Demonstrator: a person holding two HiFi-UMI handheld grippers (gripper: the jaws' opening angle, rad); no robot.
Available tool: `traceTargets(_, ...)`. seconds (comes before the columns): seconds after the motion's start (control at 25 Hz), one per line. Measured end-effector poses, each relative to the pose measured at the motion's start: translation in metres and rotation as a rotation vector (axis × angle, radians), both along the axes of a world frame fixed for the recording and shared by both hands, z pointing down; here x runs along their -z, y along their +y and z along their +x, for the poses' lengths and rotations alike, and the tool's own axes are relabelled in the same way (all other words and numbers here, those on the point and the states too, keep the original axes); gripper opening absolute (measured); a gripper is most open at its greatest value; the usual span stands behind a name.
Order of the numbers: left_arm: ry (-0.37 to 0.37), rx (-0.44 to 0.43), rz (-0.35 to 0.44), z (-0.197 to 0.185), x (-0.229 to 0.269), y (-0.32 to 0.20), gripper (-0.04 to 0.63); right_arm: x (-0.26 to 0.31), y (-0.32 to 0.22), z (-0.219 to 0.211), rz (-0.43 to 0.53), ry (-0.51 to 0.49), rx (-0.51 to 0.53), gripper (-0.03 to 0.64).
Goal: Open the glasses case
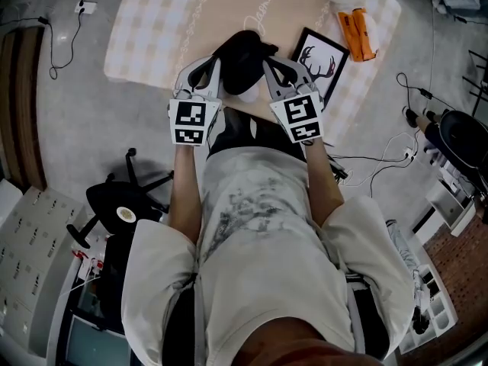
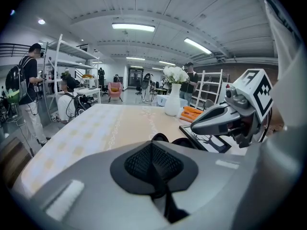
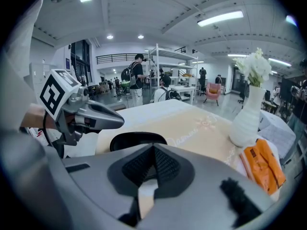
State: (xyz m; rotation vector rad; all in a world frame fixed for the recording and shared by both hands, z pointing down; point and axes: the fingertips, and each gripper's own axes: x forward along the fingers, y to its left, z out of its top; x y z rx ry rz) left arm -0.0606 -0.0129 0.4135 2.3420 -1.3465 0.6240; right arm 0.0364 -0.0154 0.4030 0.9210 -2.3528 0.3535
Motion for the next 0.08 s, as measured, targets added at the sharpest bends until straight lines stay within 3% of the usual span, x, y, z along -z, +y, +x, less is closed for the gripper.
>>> traceTargets(0.08,0.000,-0.002,0.000,-0.0001,0.0003,0.0000,0.005,0.0004,0.0001,-0.0006,0.001,0.003,0.002,0.015)
